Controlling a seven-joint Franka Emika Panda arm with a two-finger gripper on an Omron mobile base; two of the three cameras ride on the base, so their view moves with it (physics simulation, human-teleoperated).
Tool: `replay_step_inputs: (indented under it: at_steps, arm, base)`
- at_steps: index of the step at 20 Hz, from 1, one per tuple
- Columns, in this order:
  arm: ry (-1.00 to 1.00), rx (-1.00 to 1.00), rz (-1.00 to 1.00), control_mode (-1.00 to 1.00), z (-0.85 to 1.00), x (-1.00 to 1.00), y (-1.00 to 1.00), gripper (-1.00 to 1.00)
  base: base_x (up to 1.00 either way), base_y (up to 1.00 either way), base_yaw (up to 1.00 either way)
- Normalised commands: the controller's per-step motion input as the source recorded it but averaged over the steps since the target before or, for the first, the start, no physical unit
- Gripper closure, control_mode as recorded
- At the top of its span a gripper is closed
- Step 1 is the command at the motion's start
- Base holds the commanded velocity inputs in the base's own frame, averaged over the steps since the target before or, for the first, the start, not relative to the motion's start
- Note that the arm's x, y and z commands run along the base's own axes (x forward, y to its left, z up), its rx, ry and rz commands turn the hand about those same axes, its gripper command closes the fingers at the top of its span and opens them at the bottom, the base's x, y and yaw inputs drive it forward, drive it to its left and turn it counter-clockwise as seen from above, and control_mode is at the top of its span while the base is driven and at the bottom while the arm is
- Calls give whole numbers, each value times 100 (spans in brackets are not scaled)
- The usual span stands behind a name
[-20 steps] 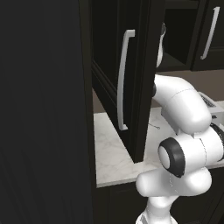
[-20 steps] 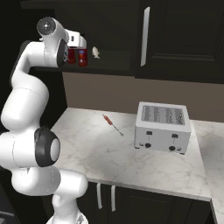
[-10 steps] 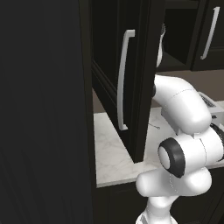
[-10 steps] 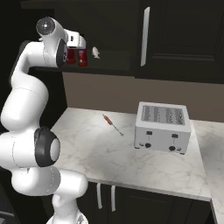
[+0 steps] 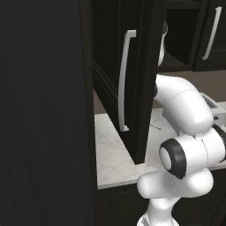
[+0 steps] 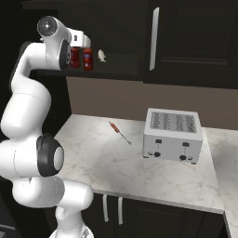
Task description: Pick the condiment bottle and condiment bottle from the counter and place them in the cabinet.
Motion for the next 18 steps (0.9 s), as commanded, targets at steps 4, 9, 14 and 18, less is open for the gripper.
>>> replay_step_inputs:
  at_steps: [4, 9, 14, 18]
  arm:
    - [-6, 0, 0, -100, 27, 0, 0, -100]
    - [-9, 0, 0, -100, 27, -11, 0, -100]
    - [-12, 0, 0, -100, -5, -55, -8, -100]
    - [-14, 0, 0, -100, -22, -77, -26, -100]
  base:
    - [0, 0, 0]
    - [0, 0, 0]
    - [0, 0, 0]
    - [0, 0, 0]
